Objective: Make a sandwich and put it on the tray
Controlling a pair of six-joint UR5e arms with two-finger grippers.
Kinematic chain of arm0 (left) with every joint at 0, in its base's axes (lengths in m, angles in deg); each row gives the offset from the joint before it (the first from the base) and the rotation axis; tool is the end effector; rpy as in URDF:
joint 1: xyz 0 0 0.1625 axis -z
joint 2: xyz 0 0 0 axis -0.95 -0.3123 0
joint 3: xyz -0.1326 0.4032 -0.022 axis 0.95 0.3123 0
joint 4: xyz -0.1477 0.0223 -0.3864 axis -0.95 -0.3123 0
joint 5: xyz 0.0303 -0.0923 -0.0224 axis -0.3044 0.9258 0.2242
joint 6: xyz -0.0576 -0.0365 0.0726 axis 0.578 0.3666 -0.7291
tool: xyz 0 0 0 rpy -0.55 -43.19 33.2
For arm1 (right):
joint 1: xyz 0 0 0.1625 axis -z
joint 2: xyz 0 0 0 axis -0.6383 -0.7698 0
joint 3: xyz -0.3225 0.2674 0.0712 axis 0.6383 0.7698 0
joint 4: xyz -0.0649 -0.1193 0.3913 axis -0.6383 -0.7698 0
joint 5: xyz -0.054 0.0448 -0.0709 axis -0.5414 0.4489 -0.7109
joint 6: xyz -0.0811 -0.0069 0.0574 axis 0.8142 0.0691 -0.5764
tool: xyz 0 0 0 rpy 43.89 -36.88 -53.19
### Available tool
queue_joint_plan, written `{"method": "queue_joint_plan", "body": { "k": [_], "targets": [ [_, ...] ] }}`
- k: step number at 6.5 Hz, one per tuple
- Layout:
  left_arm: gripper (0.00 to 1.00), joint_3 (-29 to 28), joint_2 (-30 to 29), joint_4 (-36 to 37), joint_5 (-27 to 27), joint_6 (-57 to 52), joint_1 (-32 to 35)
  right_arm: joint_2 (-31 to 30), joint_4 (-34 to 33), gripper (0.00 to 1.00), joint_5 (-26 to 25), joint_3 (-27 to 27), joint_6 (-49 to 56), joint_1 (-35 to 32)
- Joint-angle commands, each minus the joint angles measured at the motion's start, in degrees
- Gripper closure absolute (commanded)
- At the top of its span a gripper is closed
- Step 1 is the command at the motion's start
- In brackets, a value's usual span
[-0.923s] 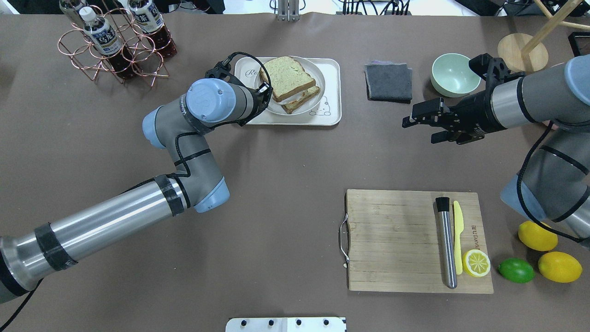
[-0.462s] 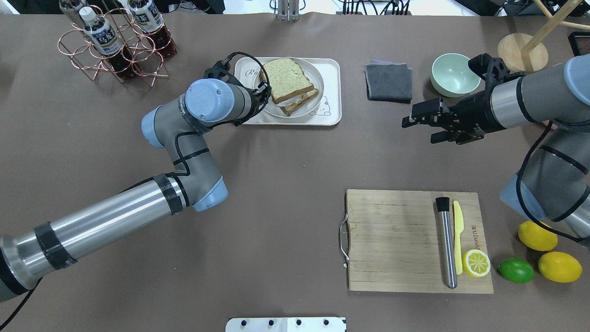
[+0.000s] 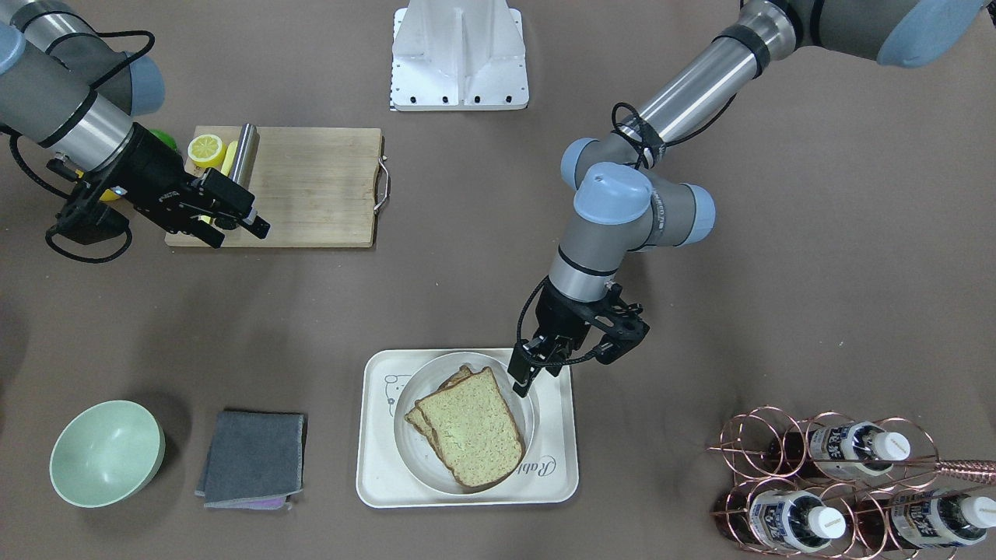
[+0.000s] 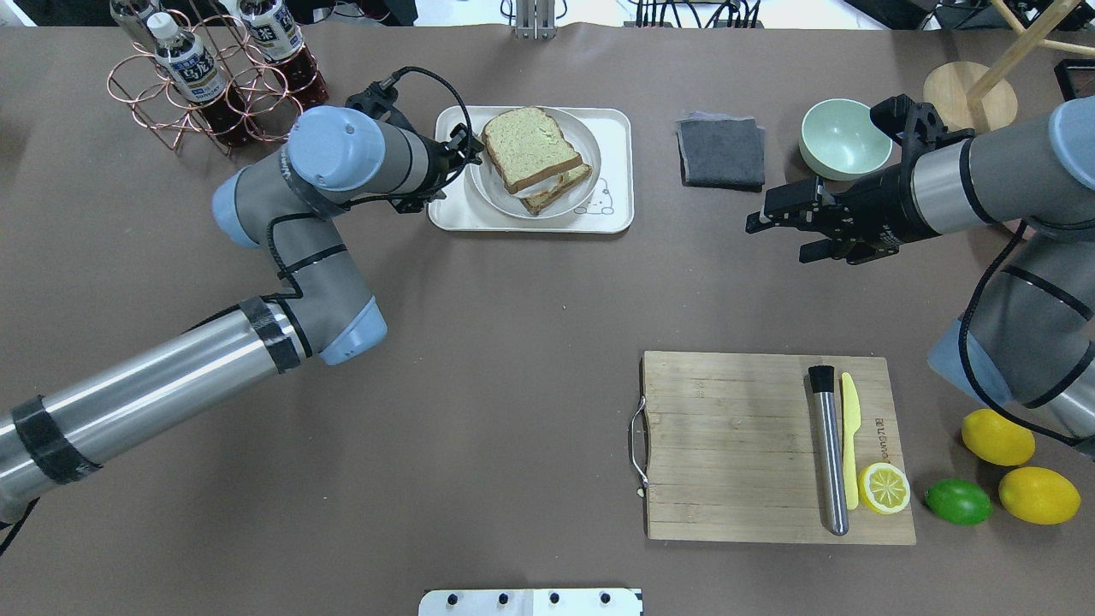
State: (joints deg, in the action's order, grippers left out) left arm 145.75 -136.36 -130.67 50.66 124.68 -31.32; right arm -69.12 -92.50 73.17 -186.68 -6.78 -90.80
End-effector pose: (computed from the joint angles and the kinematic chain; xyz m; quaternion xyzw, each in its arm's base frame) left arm 0.5216 -0.6000 0.2740 0.0546 0.5423 -0.3515 0.7612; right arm -0.2887 -0.4725 0.3538 0.0276 -0.6060 0.1193 0.7860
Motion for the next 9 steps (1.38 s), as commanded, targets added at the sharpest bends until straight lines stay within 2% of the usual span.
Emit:
{"method": "queue_joint_plan", "body": {
  "k": [1, 2, 3, 4, 5, 7, 8, 9],
  "targets": [
    [0.16, 8.44, 6.54, 0.32, 10.45, -0.9, 4.67, -0.17, -0.4, 0.0, 2.28, 0.01, 0.09, -2.37],
    [0.03, 17.01, 11.88, 2.67, 14.16, -3.25, 7.65, -0.6, -0.41, 0.0, 4.65, -0.16, 0.09, -5.0],
    [0.02, 26.23, 17.77, 7.31, 15.16, -9.71, 8.9, -1.22, -0.41, 0.0, 7.72, -0.25, 1.31, -7.98],
    [0.02, 32.33, 23.13, 9.53, 15.17, -14.56, 9.61, -3.57, -0.41, 0.0, 8.97, -0.34, 6.02, -10.19],
    [0.02, 35.61, 27.97, 9.64, 15.51, -19.05, 11.71, -6.73, -1.01, 0.0, 9.07, 0.62, 13.11, -12.03],
    [0.02, 37.32, 36.51, 9.64, 22.86, -34.57, 21.69, -8.78, -17.97, 0.0, 10.47, 0.72, 34.33, -19.57],
    [0.02, 37.05, 40.03, 9.81, 24.9, -43.09, 26.53, -9.04, -29.99, 0.0, 9.08, 0.8, 50.29, -24.05],
    [0.02, 37.05, 42.93, 12.08, 26.05, -51.18, 29.8, -8.78, -43.34, 0.0, 4.2, 0.89, 68.2, -29.92]
  ]
}}
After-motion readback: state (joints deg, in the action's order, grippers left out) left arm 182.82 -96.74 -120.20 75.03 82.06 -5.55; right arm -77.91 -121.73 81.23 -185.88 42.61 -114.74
